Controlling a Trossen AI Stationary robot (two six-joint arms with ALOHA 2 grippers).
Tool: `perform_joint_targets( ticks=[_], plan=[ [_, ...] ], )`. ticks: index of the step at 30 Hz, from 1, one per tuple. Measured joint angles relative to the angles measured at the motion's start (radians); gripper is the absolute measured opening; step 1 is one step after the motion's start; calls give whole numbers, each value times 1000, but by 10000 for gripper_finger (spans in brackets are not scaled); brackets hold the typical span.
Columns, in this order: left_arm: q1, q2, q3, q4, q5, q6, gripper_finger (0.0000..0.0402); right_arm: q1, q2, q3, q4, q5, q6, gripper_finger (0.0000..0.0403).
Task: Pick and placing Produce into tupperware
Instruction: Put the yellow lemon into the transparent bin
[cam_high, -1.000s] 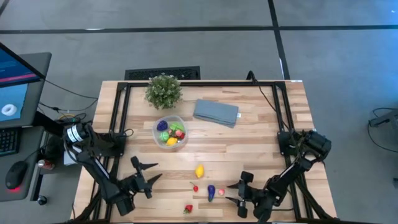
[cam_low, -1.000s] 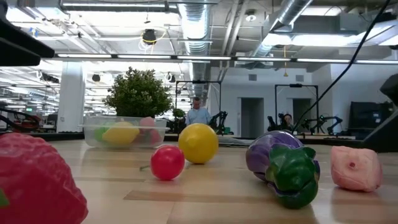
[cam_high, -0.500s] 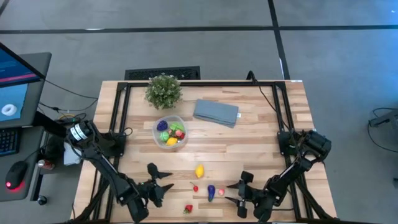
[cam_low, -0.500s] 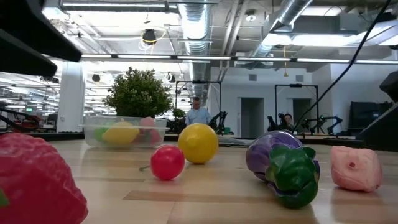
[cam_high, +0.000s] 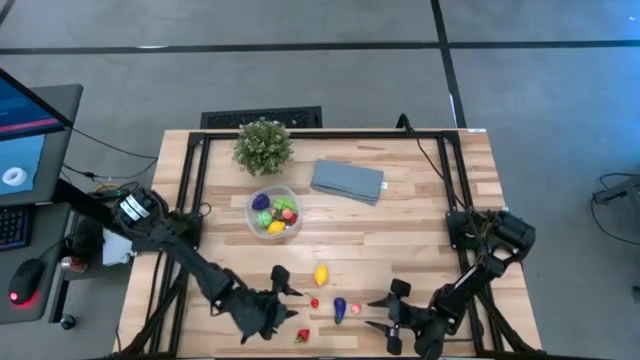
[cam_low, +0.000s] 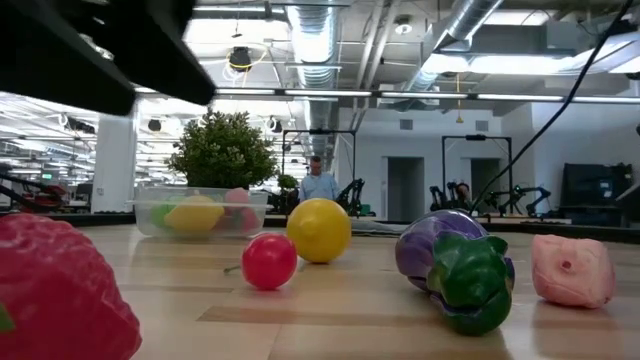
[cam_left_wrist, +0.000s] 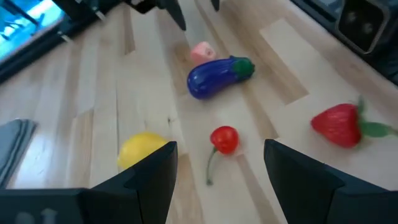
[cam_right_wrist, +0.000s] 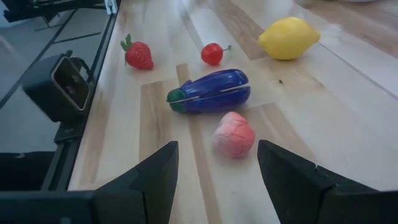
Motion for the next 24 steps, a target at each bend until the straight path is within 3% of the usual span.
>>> perform_joint_targets(
  ticks=[7,15,24],
  plan=[
    [101,0,0,37,223,64,231,19,0,0,20,22,1,244],
    [181,4,0,74,389,122,231,18,0,0,22,25,8,244],
    [217,6,0,73,461,162,231,16,0,0,22,25,11,244]
  ],
)
